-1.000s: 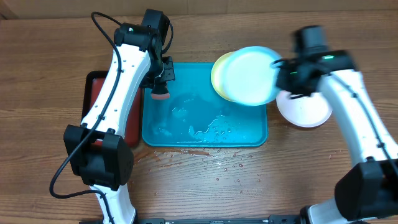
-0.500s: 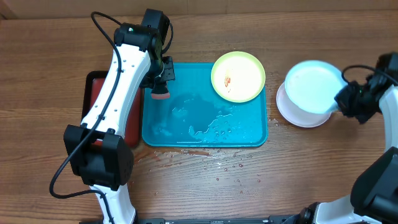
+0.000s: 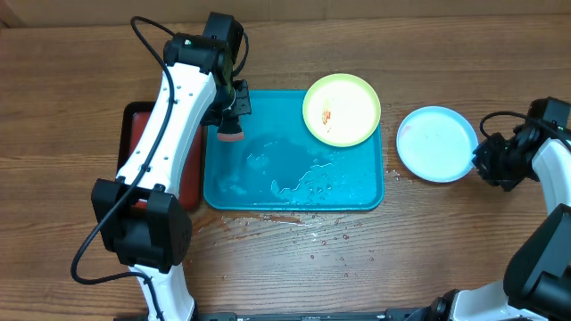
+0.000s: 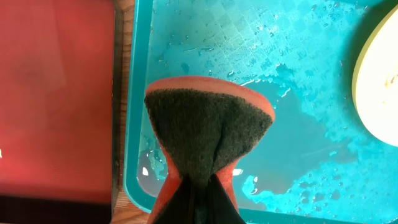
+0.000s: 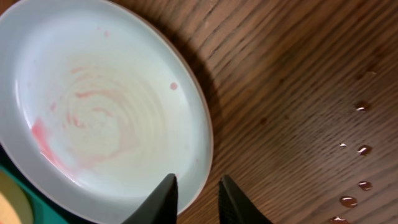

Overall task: Clean dirty plates on tray and stack at the side
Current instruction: 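Lower the light-blue plate onto the white plate and open the right gripper, then grip the yellow plate rim with the right gripper and drag it to tray center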

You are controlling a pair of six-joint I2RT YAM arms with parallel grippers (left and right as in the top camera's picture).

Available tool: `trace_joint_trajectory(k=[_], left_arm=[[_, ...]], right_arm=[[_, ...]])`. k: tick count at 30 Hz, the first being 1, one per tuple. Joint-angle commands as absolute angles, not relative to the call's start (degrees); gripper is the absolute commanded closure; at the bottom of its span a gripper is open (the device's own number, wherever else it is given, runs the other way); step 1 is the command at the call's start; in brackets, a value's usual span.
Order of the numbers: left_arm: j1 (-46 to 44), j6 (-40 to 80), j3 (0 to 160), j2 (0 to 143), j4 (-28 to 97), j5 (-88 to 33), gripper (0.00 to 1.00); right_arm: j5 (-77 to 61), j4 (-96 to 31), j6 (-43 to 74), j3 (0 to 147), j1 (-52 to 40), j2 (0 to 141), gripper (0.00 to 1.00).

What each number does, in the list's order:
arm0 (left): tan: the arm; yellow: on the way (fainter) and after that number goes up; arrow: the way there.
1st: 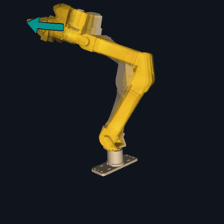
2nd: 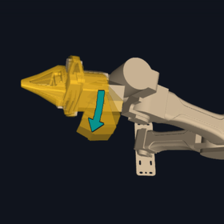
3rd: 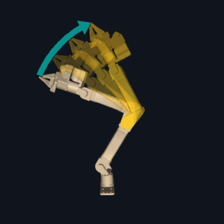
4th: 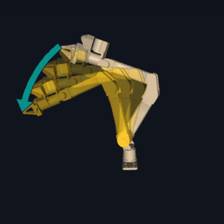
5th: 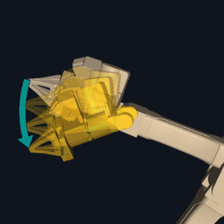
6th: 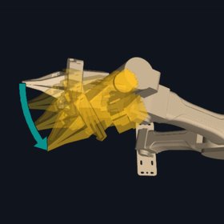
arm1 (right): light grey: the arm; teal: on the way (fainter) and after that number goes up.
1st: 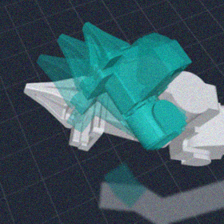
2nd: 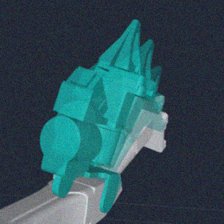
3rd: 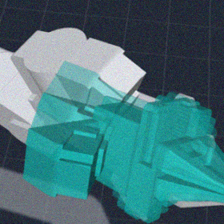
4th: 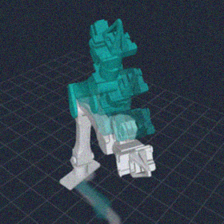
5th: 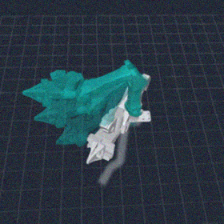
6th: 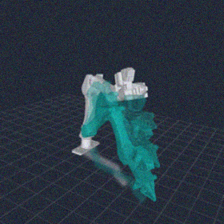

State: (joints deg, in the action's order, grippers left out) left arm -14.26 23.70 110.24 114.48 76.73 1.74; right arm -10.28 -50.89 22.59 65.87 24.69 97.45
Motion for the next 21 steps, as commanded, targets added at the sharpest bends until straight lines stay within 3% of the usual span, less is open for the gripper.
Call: trace_joint_trajectory(k=[1, 5, 10, 21], left_arm=[[-14.7, 24.5, 110.7, 114.4, 76.6, 1.9, 0.96], [-14.7, 24.6, 110.7, 114.4, 76.4, 1.9, 0.96], [-14.7, 24.9, 110.7, 114.4, 76.4, 1.9, 0.96], [-14.7, 24.9, 110.7, 114.4, 76.3, 1.9, 0.96]], right_arm=[[-16.4, -50.6, 21.2, 67.1, 24.3, 97.4, 0.73], [-22.5, -50.7, 18.1, 70.6, 21.5, 97.4, 0.7], [-23.0, -46.9, 18.9, 72.3, 11.5, 97.5, 0.65], [-7.3, -37.0, 38.4, 72.3, -7.6, 105.6, 0.66]])
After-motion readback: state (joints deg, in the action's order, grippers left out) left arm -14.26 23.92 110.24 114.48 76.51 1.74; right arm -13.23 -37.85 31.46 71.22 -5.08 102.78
